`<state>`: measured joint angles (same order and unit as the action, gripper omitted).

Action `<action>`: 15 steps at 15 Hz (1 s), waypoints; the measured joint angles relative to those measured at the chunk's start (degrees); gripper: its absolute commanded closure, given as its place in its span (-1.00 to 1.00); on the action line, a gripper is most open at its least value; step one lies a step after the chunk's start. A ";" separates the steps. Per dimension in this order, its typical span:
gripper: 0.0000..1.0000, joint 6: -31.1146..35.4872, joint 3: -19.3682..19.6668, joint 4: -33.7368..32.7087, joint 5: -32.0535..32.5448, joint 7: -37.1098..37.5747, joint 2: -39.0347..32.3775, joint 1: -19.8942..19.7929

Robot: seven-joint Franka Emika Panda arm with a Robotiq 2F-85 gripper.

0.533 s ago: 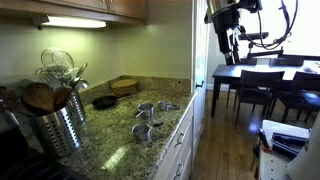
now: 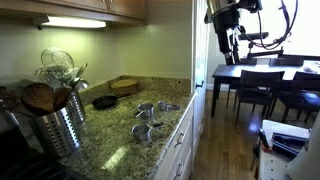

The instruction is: Stack the cups

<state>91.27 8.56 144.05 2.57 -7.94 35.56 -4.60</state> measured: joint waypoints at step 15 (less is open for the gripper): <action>-1.00 11.60 -2.22 -0.44 0.28 -0.88 -7.77 0.64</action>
<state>102.86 6.34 143.61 2.84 -8.82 27.79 -3.96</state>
